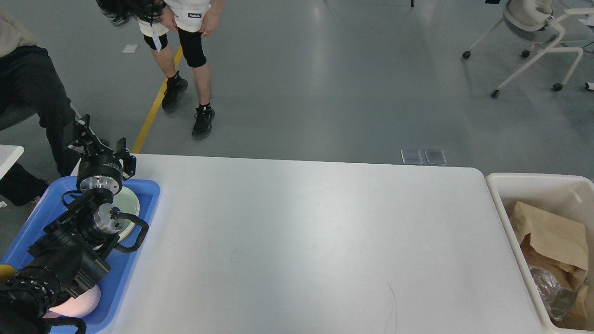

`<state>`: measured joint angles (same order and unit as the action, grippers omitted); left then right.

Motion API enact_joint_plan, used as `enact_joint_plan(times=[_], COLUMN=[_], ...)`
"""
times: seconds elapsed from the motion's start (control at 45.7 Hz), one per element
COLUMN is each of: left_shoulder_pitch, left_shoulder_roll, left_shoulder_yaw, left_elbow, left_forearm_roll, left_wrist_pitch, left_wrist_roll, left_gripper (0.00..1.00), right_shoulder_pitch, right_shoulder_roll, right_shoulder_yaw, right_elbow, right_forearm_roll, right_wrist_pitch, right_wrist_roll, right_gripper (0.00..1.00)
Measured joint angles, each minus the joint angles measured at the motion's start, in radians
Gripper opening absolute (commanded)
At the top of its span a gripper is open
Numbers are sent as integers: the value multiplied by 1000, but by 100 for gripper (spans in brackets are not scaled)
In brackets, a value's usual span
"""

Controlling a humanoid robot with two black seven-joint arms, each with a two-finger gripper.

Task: Tidy desktop

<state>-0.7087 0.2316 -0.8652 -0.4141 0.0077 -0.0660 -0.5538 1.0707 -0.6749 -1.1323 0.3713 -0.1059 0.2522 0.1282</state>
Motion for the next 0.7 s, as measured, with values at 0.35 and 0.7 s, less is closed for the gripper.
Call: enact_joint_plan(times=[0.35,0.7], left_shoulder_pitch=[0,0], left_shoulder_roll=[0,0], left_shoulder_yaw=[0,0], left_elbow=[0,0], left_forearm_roll=[0,0], left_wrist_pitch=[0,0], left_wrist_roll=[0,0], left_gripper=[96,96], right_shoulder_pitch=[100,457], right_shoulder_roll=[-15,-80], right_shoulder_yaw=[-20,-197], right_elbow=[42,70], right_forearm_roll=[-11,-26], right_wrist_pitch=[39,208], right_wrist_roll=[2,1], right_gripper=[100,100])
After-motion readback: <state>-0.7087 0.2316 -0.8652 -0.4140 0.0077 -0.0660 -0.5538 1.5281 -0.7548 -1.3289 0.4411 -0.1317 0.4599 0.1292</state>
